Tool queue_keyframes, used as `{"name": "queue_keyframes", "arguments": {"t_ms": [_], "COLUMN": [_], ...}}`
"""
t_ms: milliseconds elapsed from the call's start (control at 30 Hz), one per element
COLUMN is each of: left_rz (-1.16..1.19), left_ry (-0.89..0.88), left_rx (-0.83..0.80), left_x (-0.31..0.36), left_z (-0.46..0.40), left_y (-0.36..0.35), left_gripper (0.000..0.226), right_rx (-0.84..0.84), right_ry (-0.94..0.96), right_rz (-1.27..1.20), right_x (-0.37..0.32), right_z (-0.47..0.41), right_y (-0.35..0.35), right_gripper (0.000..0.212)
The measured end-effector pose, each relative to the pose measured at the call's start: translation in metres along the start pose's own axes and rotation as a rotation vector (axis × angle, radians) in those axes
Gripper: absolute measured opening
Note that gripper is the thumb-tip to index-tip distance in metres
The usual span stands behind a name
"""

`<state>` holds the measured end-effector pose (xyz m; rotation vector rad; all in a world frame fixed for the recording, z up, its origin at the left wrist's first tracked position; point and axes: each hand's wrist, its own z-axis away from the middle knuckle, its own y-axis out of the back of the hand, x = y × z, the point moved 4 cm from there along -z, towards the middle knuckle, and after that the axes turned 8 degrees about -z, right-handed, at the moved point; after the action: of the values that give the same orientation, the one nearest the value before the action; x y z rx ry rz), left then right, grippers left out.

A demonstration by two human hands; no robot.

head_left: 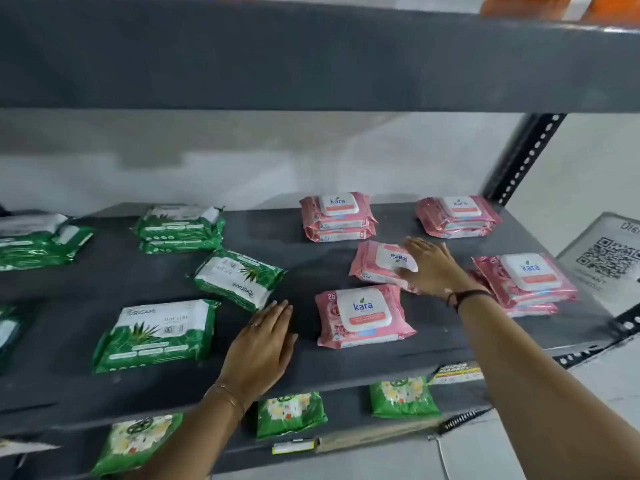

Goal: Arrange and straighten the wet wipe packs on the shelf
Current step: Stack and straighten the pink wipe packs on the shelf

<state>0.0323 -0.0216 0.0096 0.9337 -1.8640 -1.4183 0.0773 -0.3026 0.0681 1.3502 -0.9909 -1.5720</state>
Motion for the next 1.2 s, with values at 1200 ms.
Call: {"name": "queue_keyframes", "arguments": {"t_ms": [1200], "left_rz": [0.095], "left_ry": [0.045], "left_rx": [-0.082], "left_x": [0.009], "left_z": [0.003], "left_y": [-0.021], "left_gripper": [0.055], "right_rx": [-0.308], "right_ry": [0.429], "right_rz": [-0.057], "right_x": [-0.069], "right_z": [0.06], "right_y": [0.004], "right_gripper": [0.063]}}
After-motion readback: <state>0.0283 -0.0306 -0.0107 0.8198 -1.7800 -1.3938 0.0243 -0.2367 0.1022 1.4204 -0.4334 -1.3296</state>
